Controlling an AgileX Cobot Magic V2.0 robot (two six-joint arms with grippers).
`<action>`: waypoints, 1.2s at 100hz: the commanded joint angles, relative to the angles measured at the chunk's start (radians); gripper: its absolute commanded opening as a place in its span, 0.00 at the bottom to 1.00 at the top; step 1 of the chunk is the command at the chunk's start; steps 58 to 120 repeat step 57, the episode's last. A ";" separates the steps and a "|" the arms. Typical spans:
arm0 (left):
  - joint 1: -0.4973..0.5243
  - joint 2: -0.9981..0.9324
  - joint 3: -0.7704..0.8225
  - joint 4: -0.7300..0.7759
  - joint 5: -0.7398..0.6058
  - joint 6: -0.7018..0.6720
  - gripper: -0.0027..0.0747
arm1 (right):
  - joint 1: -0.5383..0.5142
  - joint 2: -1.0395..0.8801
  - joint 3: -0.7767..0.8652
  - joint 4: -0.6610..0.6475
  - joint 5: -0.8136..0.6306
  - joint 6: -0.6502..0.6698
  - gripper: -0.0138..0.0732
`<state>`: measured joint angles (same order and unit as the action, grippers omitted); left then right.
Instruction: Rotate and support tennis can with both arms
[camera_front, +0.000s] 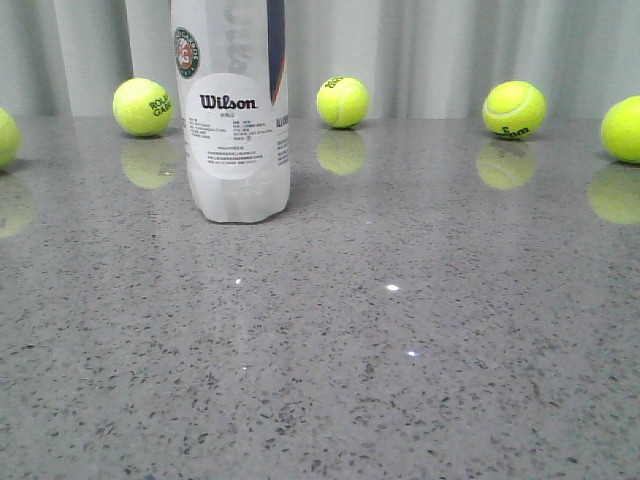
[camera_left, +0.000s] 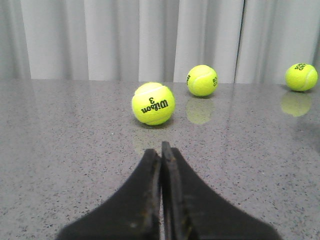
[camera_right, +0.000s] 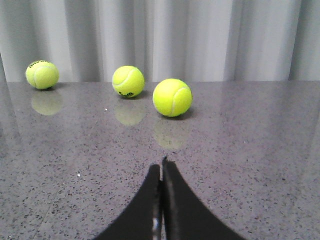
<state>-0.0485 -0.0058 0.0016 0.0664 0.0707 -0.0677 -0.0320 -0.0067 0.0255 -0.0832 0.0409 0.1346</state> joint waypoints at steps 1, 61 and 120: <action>0.004 -0.034 0.044 -0.001 -0.085 -0.006 0.01 | -0.004 -0.019 0.004 -0.014 -0.047 0.003 0.09; 0.004 -0.034 0.044 -0.001 -0.085 -0.006 0.01 | -0.004 -0.021 0.005 -0.014 -0.028 0.003 0.09; 0.004 -0.034 0.044 -0.001 -0.085 -0.006 0.01 | -0.004 -0.021 0.005 -0.014 -0.028 0.003 0.09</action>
